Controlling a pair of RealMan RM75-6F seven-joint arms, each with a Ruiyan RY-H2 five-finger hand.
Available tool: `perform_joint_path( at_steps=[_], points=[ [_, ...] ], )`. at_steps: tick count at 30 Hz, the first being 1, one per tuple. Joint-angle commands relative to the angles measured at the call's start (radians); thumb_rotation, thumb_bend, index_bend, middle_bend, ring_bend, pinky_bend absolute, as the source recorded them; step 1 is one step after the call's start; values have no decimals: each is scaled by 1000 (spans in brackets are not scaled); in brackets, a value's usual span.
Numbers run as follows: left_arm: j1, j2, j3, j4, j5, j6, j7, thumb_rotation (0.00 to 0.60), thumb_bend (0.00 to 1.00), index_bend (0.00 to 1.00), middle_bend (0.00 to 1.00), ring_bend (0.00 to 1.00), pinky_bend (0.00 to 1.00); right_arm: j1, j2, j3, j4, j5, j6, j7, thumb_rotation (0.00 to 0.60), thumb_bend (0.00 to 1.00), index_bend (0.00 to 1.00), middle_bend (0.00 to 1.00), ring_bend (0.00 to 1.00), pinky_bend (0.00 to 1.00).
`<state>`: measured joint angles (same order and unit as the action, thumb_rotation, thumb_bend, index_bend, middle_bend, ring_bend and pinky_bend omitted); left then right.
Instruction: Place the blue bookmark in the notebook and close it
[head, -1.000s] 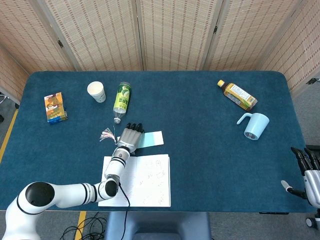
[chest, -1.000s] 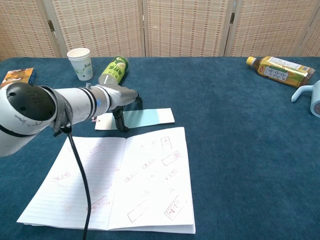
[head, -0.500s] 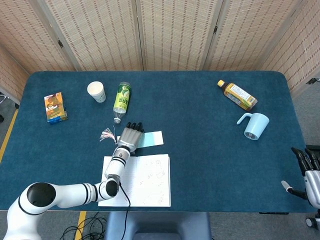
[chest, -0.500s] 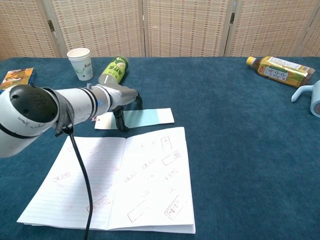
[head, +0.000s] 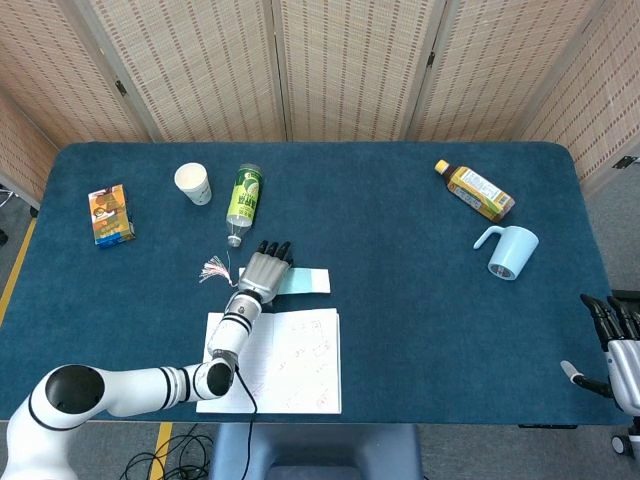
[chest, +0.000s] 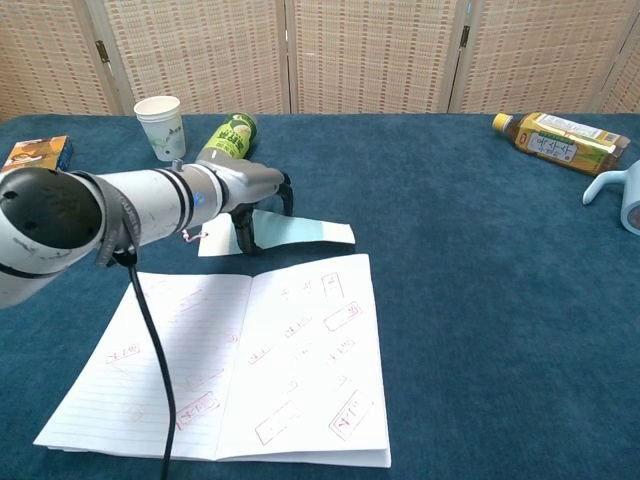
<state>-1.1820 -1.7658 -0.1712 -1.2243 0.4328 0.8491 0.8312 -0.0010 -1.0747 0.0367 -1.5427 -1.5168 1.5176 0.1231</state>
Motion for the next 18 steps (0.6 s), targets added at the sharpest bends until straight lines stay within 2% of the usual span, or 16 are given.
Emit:
perform_joint_path(
  at_steps=[1,6,11,18],
  points=[
    [15,46,-9,-38,65,-26,-53,600,310,346,10,0,86,1,0,0,-1,-1,0,-2,600,113,36,128,40,120],
    [37,133,-7,-126,198,-44,-124,600,310,346,10,0,86,3,0,1,-4,-4,-1,-4,600,113,37,128,40,120],
    [74,236,8,-245,374,-43,-211,600,310,346,10,0,86,3,1,0,-9,-8,3,-6,600,113,37,128,40,120],
    [129,376,72,-408,668,-23,-302,600,310,342,10,0,86,1,2,-1,-14,-13,8,-11,600,113,36,128,40,120]
  ],
)
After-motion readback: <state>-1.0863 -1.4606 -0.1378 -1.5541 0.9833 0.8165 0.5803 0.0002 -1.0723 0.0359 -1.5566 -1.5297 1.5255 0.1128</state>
